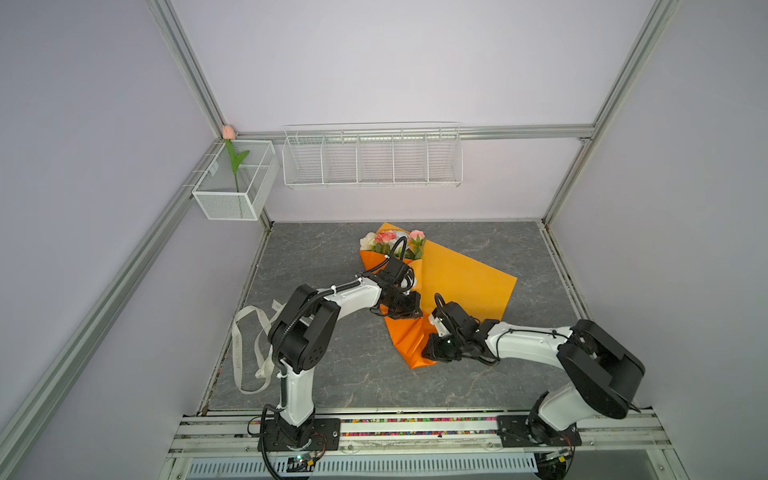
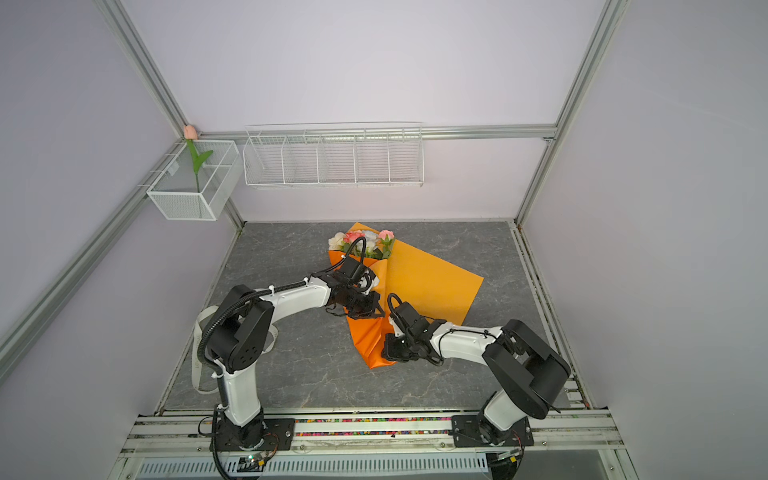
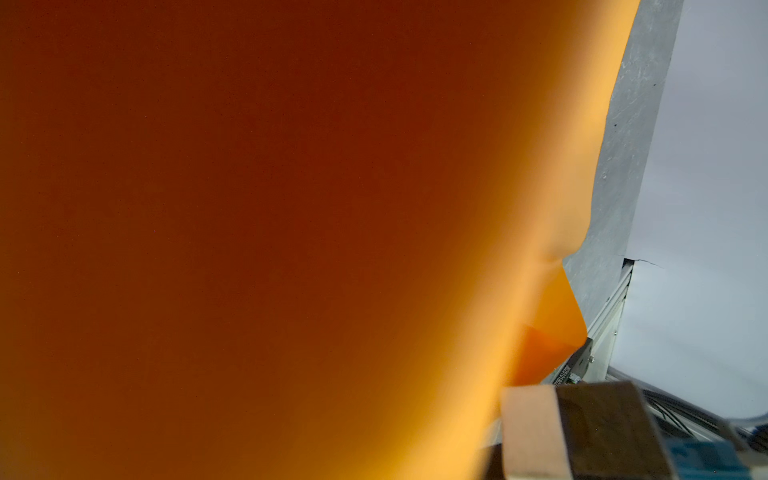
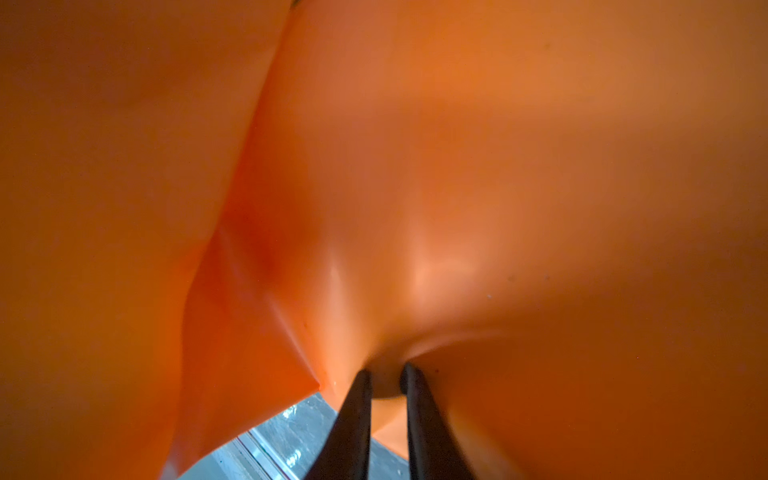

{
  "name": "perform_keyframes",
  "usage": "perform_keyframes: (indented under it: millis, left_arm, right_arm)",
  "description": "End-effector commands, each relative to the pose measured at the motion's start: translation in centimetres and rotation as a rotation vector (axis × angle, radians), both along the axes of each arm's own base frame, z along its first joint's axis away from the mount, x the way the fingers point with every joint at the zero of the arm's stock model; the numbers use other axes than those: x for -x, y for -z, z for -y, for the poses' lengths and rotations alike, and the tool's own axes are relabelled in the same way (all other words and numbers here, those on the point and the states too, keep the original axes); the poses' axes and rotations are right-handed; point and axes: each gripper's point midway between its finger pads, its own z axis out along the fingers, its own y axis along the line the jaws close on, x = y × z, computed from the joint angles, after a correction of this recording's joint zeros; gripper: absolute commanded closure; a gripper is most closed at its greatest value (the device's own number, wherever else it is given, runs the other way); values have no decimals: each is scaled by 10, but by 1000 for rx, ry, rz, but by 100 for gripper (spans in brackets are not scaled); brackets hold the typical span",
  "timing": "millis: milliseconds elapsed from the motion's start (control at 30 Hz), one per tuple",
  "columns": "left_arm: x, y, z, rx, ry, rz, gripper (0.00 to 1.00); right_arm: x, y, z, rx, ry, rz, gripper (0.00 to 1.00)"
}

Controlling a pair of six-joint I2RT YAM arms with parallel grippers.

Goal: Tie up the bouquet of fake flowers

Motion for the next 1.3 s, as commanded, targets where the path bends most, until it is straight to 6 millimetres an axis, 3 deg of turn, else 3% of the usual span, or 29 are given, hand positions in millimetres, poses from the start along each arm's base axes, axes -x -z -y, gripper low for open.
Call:
perform_keyframes:
  millis: [0, 133, 400, 533, 667, 833, 1033, 1267]
  left_arm:
    - [-5, 6, 0, -33, 14, 16, 99]
    - [-6, 14, 0, -63, 22, 8, 99]
    - [-5, 18, -1, -71, 25, 5, 98]
    - [-6, 15, 1, -65, 26, 11, 96]
    - [-5, 14, 1, -63, 29, 11, 95]
    - [-4, 12, 4, -58, 33, 11, 94]
    - [-2, 11, 5, -57, 39, 13, 93]
    - [-2, 3, 7, -42, 43, 24, 90]
  right_arm:
    - [-3, -15, -1, -44, 11, 35, 78]
    - [-8, -32, 2, -55, 36, 79, 74]
    - [-17, -59, 34, -10, 158, 157, 59]
    - [-21, -78, 15, -104, 107, 179, 53]
    - [-28, -80, 0, -109, 76, 150, 51]
    - [-36, -78, -23, -147, 65, 100, 53]
    - [-41, -50, -1, -3, 134, 65, 63]
    - [-34, -38, -8, -25, 98, 21, 83]
